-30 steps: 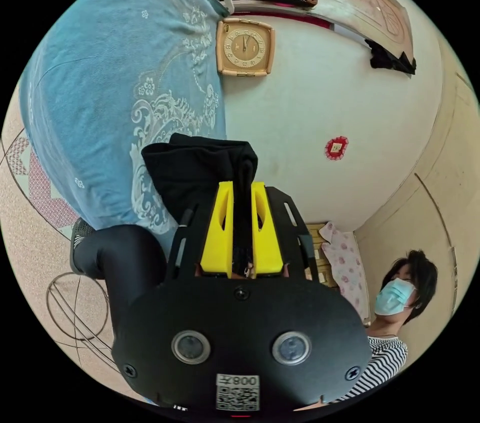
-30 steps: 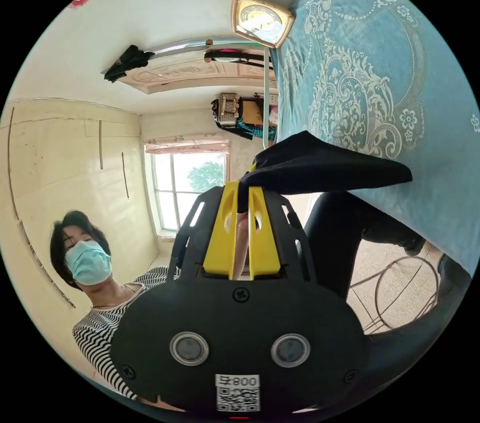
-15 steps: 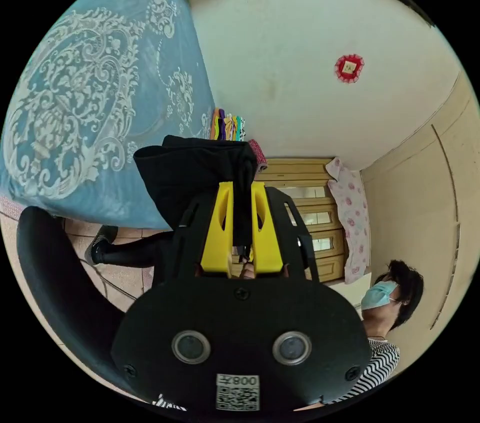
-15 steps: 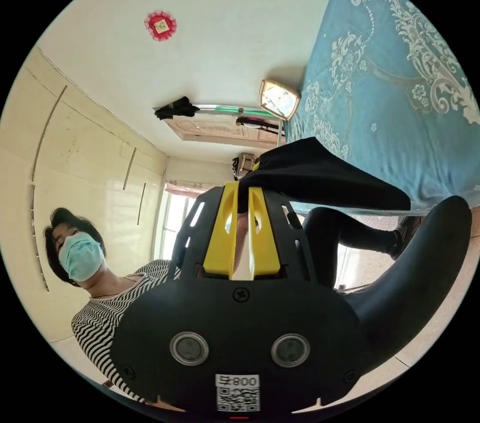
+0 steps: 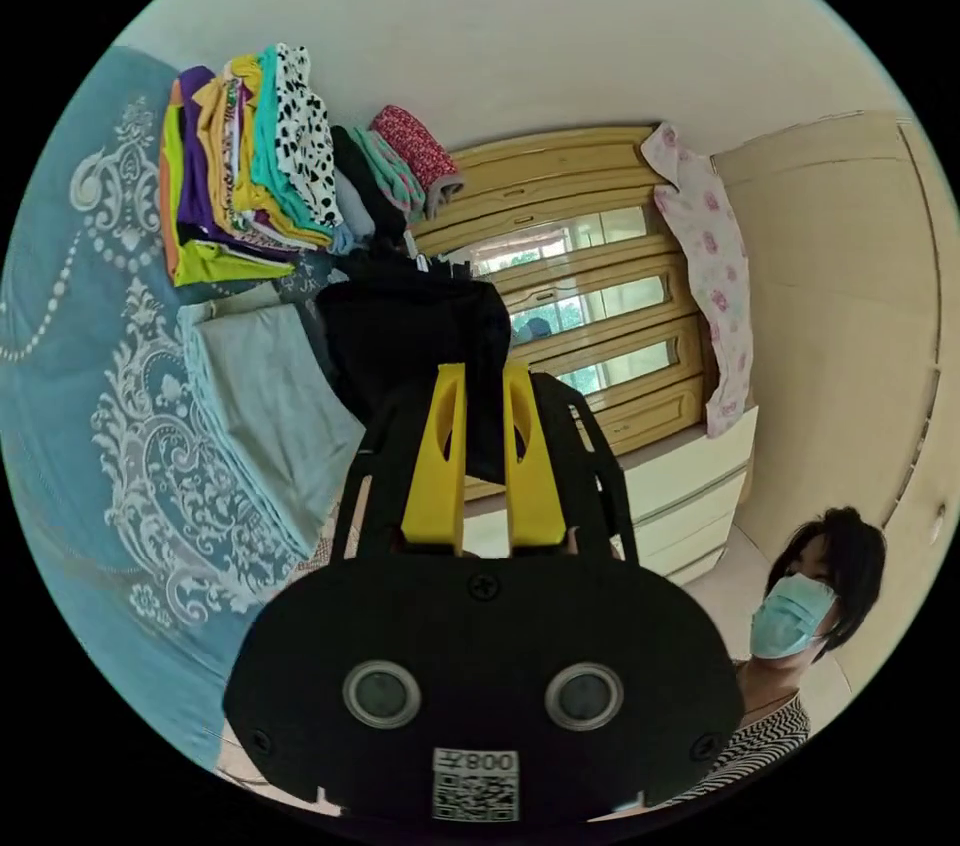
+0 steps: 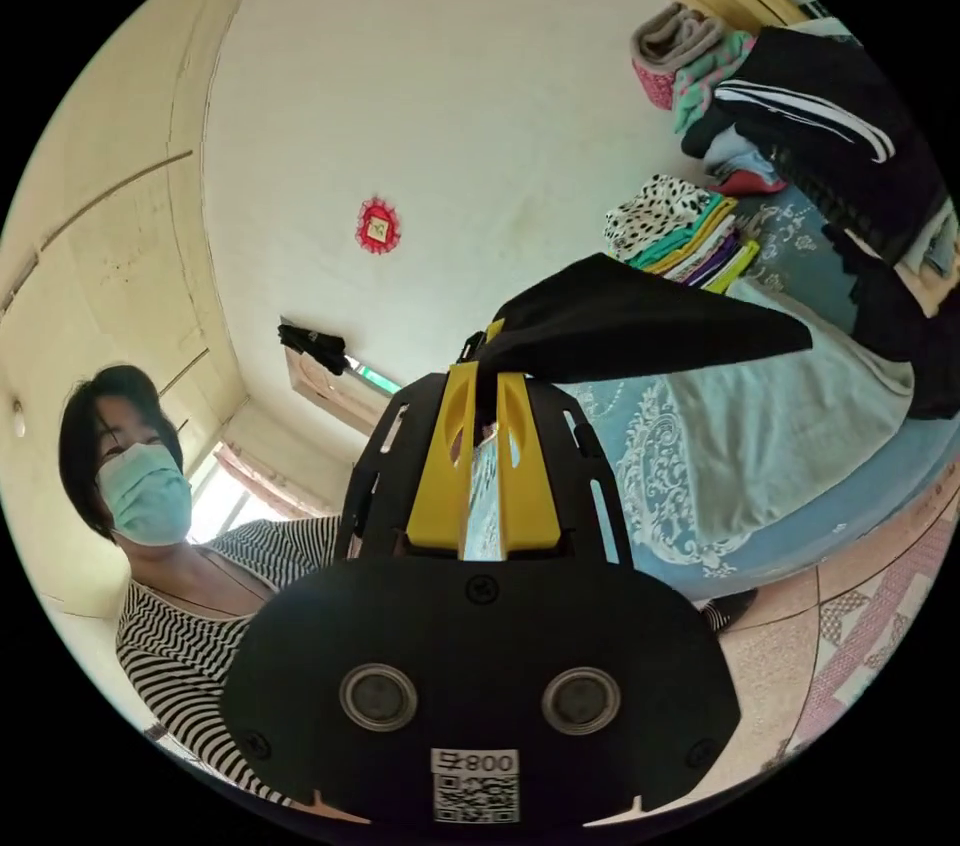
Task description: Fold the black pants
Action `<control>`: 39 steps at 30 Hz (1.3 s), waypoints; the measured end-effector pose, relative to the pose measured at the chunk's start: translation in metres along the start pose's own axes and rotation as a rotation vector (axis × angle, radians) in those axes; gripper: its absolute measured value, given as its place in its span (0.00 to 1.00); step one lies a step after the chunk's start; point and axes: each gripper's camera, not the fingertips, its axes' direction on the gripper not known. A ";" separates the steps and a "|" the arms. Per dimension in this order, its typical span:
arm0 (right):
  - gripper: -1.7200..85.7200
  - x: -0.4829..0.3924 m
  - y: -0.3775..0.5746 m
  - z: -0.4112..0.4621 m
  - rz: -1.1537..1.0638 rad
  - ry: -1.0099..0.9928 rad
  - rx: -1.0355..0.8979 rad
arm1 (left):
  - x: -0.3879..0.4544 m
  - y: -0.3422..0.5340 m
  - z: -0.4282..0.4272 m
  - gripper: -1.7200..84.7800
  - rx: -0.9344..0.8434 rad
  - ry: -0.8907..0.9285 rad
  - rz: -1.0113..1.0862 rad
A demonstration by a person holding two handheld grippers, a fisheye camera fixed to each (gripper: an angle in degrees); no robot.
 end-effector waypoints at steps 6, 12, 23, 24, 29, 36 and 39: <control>0.05 0.137 0.037 -0.032 0.218 0.186 0.015 | -0.125 -0.087 0.184 0.10 -0.215 -0.157 -0.139; 0.05 0.241 0.094 -0.005 0.430 0.208 -0.100 | -0.220 -0.123 0.276 0.10 -0.340 -0.278 -0.236; 0.05 0.282 0.114 -0.023 0.448 0.199 -0.045 | -0.240 -0.174 0.376 0.11 -0.341 -0.286 -0.171; 0.05 0.282 0.116 -0.025 0.449 0.195 -0.038 | -0.238 -0.177 0.381 0.11 -0.318 -0.290 -0.170; 0.03 0.275 0.124 -0.048 0.453 0.228 0.061 | -0.213 -0.190 0.388 0.10 -0.203 -0.355 -0.121; 0.02 0.238 0.037 -0.052 0.178 0.576 0.084 | -0.159 -0.218 0.474 0.03 -0.324 -0.474 0.119; 0.02 0.239 -0.015 -0.024 0.080 0.864 -0.007 | -0.155 -0.223 0.524 0.02 -0.447 -0.573 0.209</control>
